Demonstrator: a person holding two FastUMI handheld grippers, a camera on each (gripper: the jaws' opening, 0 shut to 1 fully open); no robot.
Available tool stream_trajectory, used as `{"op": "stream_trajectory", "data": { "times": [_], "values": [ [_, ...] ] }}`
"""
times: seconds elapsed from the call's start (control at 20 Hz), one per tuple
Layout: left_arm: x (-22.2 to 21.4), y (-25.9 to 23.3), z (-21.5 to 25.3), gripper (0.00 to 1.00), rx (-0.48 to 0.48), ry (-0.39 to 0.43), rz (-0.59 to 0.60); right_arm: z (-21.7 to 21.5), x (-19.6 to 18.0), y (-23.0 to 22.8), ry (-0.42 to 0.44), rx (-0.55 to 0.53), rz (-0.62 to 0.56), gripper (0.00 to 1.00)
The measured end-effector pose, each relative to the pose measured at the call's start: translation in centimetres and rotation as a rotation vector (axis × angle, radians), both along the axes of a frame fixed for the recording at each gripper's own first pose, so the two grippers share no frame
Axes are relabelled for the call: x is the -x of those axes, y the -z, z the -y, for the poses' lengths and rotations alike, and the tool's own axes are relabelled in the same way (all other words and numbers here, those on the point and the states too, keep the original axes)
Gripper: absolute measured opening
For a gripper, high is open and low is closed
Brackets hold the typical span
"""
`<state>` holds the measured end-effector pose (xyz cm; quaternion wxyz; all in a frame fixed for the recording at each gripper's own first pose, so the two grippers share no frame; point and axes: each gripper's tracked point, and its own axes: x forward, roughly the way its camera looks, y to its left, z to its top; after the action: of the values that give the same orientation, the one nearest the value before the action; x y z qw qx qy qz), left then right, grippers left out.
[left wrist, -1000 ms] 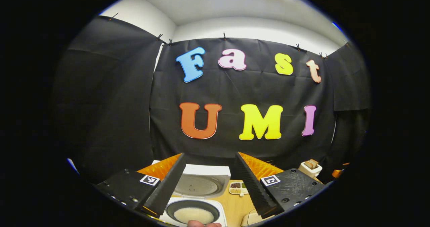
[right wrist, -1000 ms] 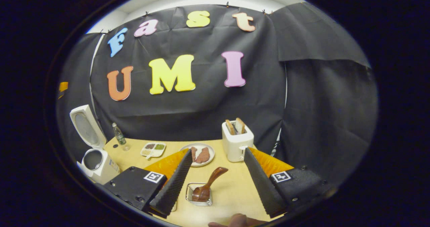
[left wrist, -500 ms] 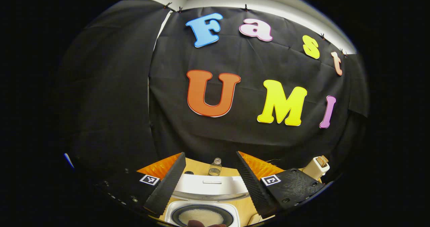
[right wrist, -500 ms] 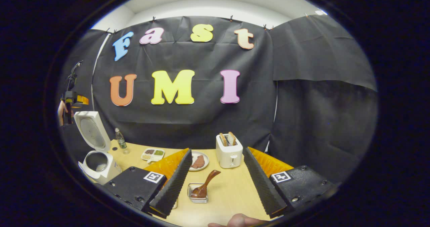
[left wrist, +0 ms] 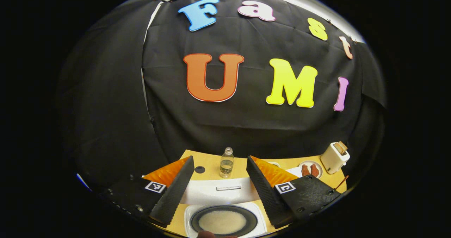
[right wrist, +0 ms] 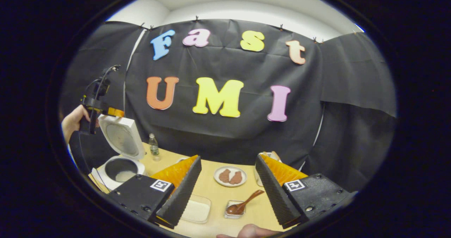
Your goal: Close the left gripper, press the button to open the rice cooker; take a wooden spoon from the chopstick holder with the right hand, scoop a spoonful of rice and pour it into the rice cooker, then put the wooden spoon back into the chopstick holder.
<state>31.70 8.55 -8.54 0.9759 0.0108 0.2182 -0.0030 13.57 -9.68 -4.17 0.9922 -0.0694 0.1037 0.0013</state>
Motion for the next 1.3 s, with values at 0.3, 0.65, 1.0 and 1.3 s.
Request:
{"op": "stream_trajectory", "data": {
  "times": [0.3,0.65,1.0,1.3],
  "values": [
    [4.6,1.4,1.1,0.97,0.04,0.055,-0.04,-7.0,-0.3,-3.0,-0.041,-0.143,0.034,1.0],
    [12.7,8.5,3.6,0.96,0.009,0.096,-0.089,-10.9,-1.2,-4.3,-0.021,-0.131,0.017,1.0],
    [15.3,12.3,4.4,0.96,0.035,0.042,-0.01,-16.6,-0.5,-5.1,-0.077,-0.096,0.007,1.0],
    [16.7,15.2,4.5,0.96,-0.001,0.04,-0.021,-18.5,-0.1,-6.3,-0.093,-0.086,0.035,1.0]
  ]
}}
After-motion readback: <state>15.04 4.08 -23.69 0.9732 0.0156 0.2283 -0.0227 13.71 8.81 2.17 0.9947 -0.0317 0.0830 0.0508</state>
